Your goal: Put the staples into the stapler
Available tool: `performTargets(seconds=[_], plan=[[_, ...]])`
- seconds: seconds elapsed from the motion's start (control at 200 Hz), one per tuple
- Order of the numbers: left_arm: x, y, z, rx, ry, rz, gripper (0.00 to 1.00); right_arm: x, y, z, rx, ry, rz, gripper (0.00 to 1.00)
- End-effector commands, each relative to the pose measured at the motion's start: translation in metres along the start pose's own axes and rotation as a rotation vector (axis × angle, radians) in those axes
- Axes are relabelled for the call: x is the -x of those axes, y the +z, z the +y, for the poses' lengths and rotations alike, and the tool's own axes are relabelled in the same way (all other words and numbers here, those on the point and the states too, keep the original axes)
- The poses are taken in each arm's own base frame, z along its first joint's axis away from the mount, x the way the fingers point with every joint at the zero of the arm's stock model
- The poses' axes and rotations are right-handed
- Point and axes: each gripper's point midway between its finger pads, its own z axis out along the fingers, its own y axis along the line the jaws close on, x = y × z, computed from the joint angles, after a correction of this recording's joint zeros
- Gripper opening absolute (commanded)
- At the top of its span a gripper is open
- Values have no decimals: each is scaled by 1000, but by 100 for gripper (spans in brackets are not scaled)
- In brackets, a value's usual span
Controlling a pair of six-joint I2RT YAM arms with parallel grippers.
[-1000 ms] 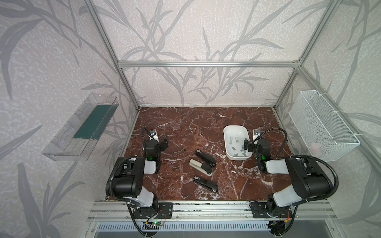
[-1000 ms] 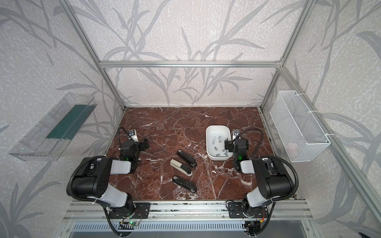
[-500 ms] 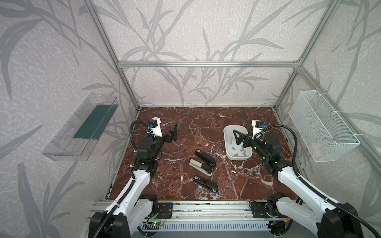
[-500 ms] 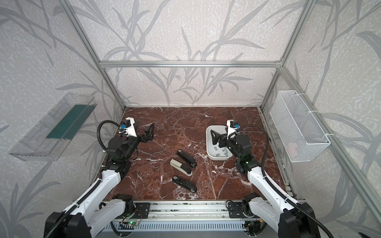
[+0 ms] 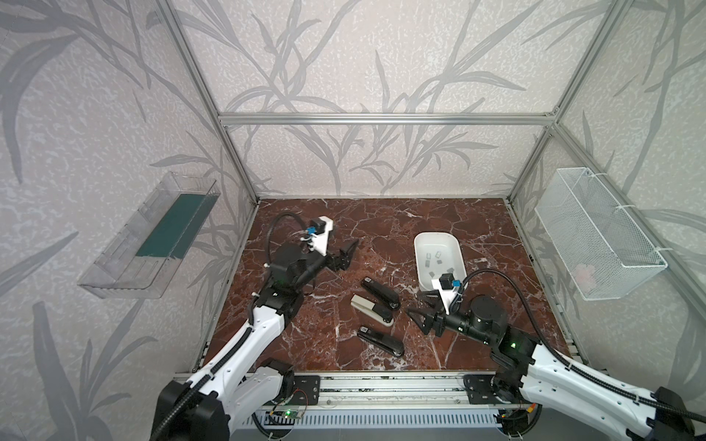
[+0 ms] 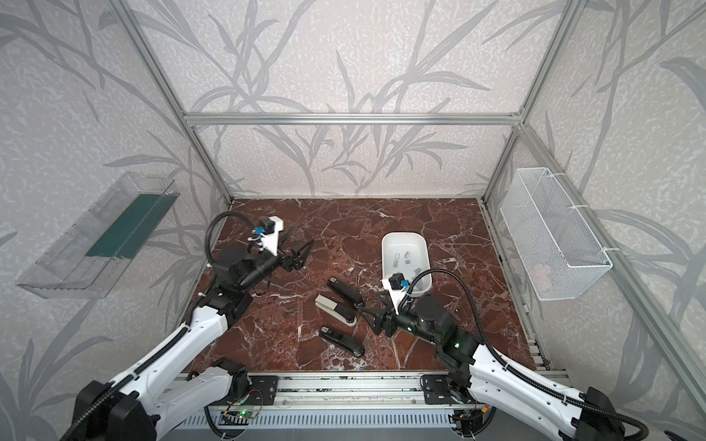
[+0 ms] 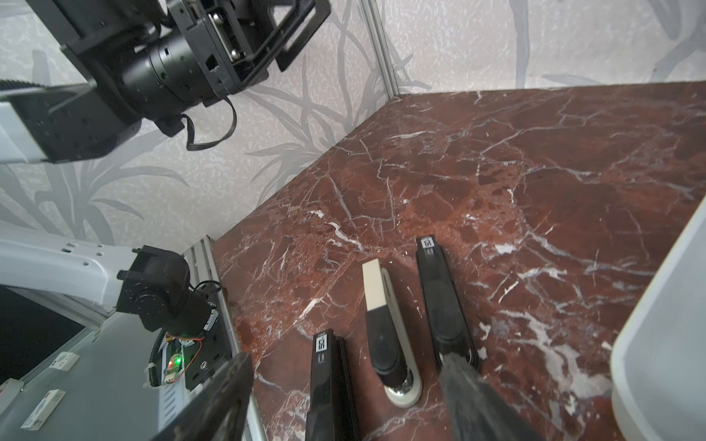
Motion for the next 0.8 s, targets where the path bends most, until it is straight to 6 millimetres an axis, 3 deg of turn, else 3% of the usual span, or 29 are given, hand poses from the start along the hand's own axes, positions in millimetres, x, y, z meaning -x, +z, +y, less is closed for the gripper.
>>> performTargets(seconds=[0.0,0.18,0.35,0.6,0.795], plan=[[-61,-8,-79,-391,255,202,69,-31,-12,-17,-96,52,43,73],[-107,-33,-131,-665,402,141,68,-64,-39,-38,-174,110,79,68],[-148,-49,-167,-812,418,337,61,-79,-50,-42,-158,129,74,66],[-168,-62,-207,-911,464,422,58,-85,-44,-36,-102,99,71,65],[-183,-58,-217,-938,499,488,59,-81,-44,-30,-75,59,69,65]])
